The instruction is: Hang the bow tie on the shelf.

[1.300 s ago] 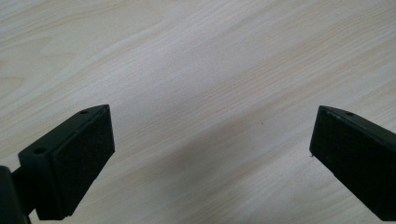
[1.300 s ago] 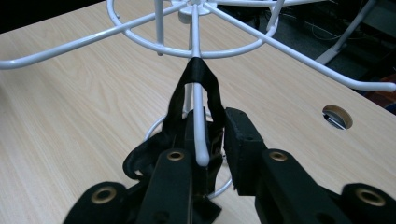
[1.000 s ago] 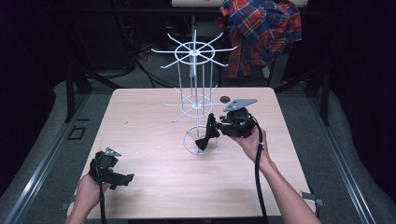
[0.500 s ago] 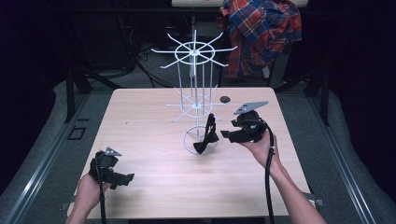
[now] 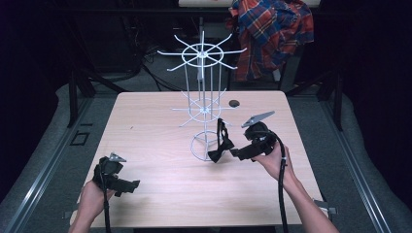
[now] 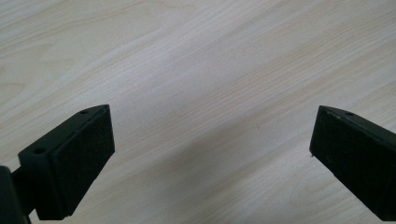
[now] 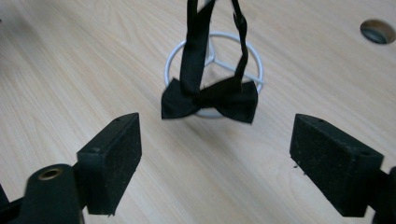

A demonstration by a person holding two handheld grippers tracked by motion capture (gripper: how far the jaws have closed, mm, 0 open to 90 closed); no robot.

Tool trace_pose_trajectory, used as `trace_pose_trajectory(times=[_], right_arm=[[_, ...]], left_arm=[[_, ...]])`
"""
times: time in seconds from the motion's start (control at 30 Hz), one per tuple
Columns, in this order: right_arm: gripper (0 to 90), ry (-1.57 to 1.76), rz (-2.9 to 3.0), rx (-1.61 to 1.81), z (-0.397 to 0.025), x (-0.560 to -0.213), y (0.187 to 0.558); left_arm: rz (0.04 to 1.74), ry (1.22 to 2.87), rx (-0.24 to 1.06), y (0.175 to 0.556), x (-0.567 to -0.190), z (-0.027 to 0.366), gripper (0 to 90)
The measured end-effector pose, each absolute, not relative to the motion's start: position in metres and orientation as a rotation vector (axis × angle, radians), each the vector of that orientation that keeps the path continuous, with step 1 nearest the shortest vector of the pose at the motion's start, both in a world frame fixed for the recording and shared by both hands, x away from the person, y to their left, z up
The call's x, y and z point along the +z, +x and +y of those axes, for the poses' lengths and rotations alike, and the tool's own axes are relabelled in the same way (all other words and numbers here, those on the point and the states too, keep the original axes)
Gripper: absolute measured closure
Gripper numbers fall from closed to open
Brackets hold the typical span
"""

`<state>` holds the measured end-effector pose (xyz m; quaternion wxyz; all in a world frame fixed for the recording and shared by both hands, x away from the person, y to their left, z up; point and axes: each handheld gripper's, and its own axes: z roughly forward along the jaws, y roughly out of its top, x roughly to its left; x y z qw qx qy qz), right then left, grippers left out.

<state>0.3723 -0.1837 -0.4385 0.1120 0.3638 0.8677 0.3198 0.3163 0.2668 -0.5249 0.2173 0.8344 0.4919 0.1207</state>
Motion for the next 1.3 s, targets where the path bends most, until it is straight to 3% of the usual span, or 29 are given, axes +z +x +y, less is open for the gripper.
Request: trace_pose_trajectory(times=[0.6,0.77,1.3], right_arm=[[9.7,1.153,2.675,0.783,-0.221,-0.478,0.348],[4.7,1.205,2.74,0.677,-0.23,-0.493,0.352],[4.0,1.227,2.794,0.46,-0.233,-0.513,0.362]], left_arm=[[1.376,2.329,0.336,0.316,-0.528,0.264,0.0],[1.378,2.335,0.334,0.317,-0.53,0.263,0.0],[1.357,2.357,0.343,0.318,-0.53,0.259,0.0]])
